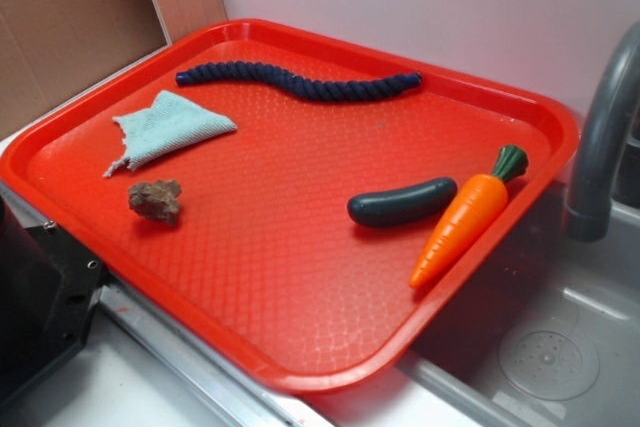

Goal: Grab the plastic pickle.

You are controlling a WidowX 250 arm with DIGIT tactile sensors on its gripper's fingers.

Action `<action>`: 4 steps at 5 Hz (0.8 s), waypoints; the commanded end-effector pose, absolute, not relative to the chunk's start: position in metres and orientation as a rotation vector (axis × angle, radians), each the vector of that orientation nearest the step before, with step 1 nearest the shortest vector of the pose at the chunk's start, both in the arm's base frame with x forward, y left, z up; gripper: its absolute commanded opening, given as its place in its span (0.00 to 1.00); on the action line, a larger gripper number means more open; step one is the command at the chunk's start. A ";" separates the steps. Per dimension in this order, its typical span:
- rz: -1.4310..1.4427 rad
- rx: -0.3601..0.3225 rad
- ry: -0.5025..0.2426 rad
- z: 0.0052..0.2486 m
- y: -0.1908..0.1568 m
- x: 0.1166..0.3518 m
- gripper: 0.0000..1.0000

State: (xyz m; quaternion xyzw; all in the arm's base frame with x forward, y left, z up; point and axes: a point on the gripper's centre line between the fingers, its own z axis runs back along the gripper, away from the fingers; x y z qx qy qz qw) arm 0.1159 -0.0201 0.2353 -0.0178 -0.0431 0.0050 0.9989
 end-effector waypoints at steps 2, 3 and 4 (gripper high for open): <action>-0.036 -0.021 -0.130 0.221 -0.028 0.124 1.00; -0.207 -0.037 -0.216 0.201 -0.042 0.146 1.00; -0.343 -0.097 -0.266 0.180 -0.060 0.165 1.00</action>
